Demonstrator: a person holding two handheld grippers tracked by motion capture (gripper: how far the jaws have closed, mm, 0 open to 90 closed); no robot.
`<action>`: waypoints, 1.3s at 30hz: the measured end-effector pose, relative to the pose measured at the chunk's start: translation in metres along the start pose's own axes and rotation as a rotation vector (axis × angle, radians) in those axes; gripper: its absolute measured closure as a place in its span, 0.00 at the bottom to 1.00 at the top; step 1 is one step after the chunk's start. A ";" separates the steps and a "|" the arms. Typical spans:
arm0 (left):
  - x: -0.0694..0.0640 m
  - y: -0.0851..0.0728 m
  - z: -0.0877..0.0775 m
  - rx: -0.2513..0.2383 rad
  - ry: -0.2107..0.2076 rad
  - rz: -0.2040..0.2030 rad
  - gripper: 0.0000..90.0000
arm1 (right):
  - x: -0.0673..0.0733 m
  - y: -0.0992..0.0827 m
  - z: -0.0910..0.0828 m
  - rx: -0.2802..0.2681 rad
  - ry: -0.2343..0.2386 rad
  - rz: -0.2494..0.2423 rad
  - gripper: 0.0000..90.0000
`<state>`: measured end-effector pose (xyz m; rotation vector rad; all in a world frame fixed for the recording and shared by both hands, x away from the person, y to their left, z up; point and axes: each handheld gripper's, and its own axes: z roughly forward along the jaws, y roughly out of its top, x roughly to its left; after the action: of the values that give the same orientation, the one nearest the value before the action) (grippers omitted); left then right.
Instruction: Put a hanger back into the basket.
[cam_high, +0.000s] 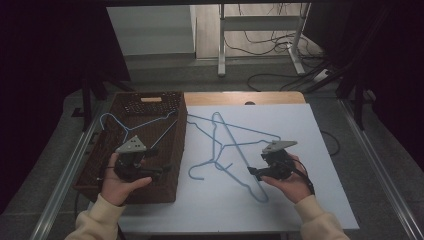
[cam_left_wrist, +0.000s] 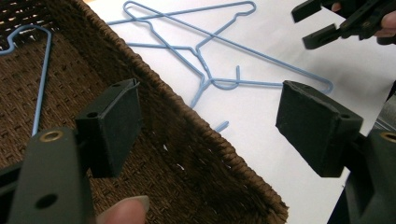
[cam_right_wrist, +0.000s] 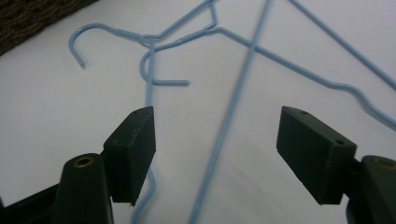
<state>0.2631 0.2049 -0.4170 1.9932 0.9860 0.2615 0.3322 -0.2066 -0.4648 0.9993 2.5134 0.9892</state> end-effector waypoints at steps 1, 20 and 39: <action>0.000 0.000 0.000 0.001 0.001 0.002 0.25 | 0.005 0.004 0.006 0.016 0.013 -0.010 0.34; -0.007 -0.001 0.001 0.010 -0.004 0.016 0.25 | 0.026 0.005 0.040 0.204 0.077 -0.035 0.55; -0.005 -0.002 0.003 0.012 0.000 0.008 0.25 | -0.006 0.024 0.070 0.282 0.002 -0.030 1.00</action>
<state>0.2606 0.2005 -0.4189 2.0085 0.9823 0.2606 0.3813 -0.1629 -0.5001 1.0309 2.7131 0.6379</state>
